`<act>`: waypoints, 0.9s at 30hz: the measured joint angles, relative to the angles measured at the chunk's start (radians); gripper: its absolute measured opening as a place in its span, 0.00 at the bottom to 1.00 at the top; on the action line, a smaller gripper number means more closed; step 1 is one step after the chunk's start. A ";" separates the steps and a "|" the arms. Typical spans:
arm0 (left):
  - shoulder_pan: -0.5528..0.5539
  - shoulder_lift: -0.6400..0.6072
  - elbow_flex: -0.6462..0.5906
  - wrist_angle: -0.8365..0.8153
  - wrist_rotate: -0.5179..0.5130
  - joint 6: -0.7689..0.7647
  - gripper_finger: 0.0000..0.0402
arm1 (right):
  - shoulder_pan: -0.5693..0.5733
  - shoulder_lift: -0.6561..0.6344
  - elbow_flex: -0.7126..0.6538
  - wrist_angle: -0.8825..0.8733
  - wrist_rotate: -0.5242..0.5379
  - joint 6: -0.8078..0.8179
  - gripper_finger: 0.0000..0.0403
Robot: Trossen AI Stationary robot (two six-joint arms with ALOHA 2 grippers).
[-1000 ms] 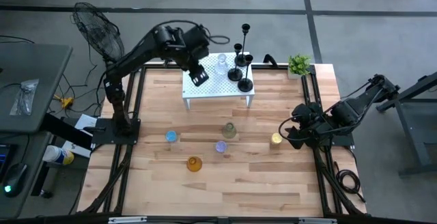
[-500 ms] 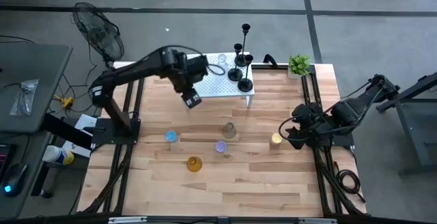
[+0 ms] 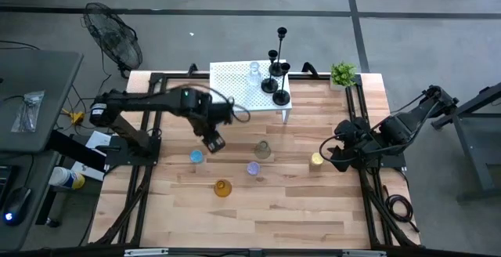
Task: Pick & Place candle stick holders
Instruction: Put the yellow candle holder on the shelf
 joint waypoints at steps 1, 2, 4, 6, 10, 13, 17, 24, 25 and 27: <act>-0.015 -0.001 -0.019 0.016 0.017 -0.012 0.34 | 0.000 0.000 0.000 0.000 0.000 -0.004 0.59; -0.031 -0.001 -0.038 0.037 0.038 -0.028 0.34 | 0.000 0.000 0.000 0.000 0.000 -0.011 0.59; -0.063 0.000 -0.078 0.090 0.062 -0.060 0.34 | 0.000 0.000 0.000 0.000 0.000 -0.022 0.59; -0.094 0.000 -0.105 0.126 0.069 -0.089 0.34 | 0.000 0.000 0.000 -0.001 0.005 -0.037 0.59; -0.157 0.000 -0.163 0.211 0.071 -0.105 0.34 | 0.000 -0.002 0.000 0.000 0.021 -0.066 0.59; -0.203 0.000 -0.198 0.268 0.068 -0.103 0.34 | 0.018 -0.021 0.000 0.032 0.060 -0.119 0.59; -0.250 0.000 -0.239 0.325 0.068 -0.114 0.34 | 0.088 -0.106 0.000 0.093 0.167 -0.163 0.59; -0.305 0.000 -0.293 0.417 0.053 -0.154 0.34 | 0.184 -0.281 -0.063 0.118 0.196 -0.138 0.59; -0.313 0.000 -0.300 0.426 0.053 -0.154 0.34 | 0.194 -0.303 -0.087 0.136 0.190 -0.141 0.59; -0.327 0.000 -0.308 0.441 0.049 -0.150 0.34 | 0.209 -0.342 -0.139 0.179 0.184 -0.145 0.59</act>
